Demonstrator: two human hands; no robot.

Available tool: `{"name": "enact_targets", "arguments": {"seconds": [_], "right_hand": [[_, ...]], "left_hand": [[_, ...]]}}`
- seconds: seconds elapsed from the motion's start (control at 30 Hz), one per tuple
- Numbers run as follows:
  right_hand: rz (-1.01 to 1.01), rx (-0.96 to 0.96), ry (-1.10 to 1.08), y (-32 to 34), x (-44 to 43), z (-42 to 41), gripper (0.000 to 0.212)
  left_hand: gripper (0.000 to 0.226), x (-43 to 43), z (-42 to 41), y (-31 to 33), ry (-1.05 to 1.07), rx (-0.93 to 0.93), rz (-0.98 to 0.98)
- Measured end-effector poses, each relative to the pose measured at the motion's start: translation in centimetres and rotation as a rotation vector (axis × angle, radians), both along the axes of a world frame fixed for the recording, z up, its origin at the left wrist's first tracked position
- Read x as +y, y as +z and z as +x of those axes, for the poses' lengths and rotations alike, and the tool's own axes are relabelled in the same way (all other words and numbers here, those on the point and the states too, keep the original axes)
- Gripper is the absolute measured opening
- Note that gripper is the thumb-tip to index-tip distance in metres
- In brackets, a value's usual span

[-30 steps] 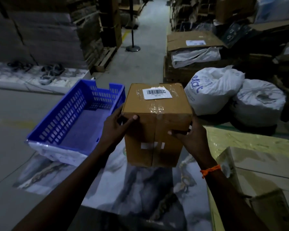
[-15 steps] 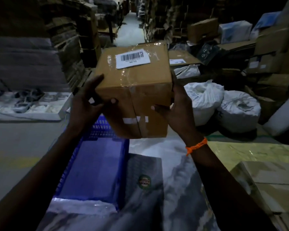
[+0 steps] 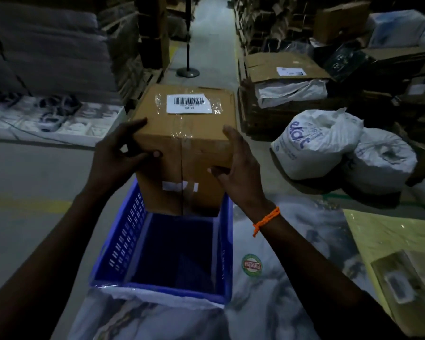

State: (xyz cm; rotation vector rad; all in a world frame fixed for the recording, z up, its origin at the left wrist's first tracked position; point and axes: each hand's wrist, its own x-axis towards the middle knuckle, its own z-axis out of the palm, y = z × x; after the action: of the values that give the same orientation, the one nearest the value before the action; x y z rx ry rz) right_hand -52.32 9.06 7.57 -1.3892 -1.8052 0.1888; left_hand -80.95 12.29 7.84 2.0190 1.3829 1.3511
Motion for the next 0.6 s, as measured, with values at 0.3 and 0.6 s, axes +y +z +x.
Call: {"name": "enact_targets", "arguments": {"seconds": [0.3,0.6], "right_hand": [[-0.172,0.000,-0.069,-7.0,2.2,0.7,0.089],[-0.202,0.007,-0.015,-9.8,2.5,1.3,0.084]], "left_hand": [[0.076,5.1,0.6,-6.9,-0.111,0.111,-0.106],[0.086,4.8,0.9,-9.5,-0.066,0.161,-0.109]]}}
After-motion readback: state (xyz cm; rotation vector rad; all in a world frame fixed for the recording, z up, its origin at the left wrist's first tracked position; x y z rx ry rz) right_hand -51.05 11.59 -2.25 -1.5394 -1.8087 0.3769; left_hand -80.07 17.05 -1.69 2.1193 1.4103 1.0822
